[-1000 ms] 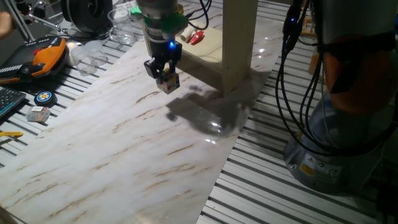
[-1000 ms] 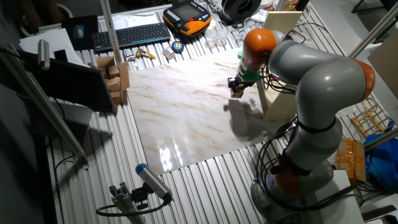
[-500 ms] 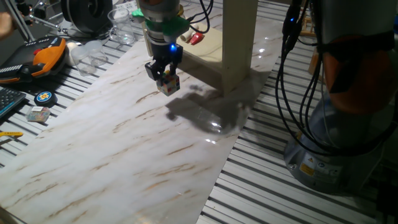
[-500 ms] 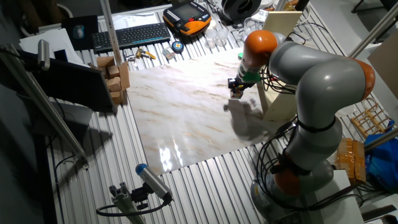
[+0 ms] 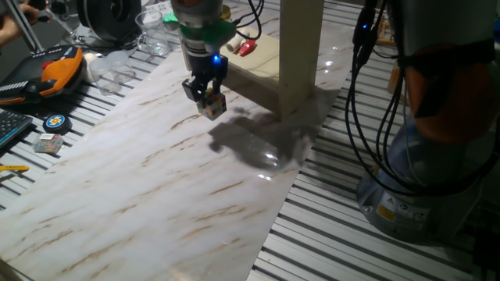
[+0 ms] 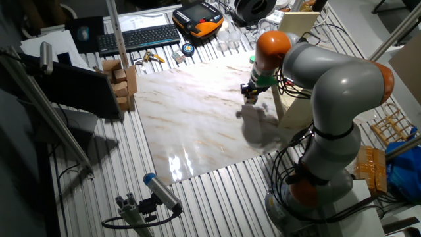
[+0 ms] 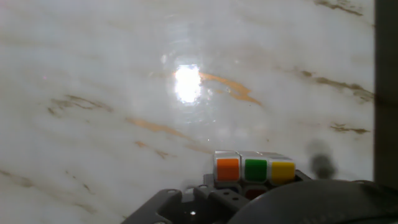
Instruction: Take the object down from the shelf
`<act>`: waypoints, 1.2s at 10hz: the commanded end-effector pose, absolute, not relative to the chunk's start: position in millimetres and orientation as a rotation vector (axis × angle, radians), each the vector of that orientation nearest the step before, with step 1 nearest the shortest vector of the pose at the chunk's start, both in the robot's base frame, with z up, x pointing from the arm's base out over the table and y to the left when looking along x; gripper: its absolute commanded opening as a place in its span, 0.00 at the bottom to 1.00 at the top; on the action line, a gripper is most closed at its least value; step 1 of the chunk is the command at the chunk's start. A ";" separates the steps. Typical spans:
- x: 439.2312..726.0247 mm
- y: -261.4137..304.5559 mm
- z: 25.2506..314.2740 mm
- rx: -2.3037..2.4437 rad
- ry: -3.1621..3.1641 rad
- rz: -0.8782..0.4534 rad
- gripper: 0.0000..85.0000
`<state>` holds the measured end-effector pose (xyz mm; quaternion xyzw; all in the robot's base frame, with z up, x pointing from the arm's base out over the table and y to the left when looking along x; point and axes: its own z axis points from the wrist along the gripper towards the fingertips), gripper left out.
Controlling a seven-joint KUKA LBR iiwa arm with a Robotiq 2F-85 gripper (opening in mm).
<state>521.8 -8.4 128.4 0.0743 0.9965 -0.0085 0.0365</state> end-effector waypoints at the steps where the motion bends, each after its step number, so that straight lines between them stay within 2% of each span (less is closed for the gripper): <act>1: 521.7 -8.6 128.4 0.208 3.059 -0.004 0.00; 5: 523.0 -6.6 127.9 0.259 3.043 0.012 0.00; 12: 528.4 32.1 108.1 0.331 3.017 0.004 0.00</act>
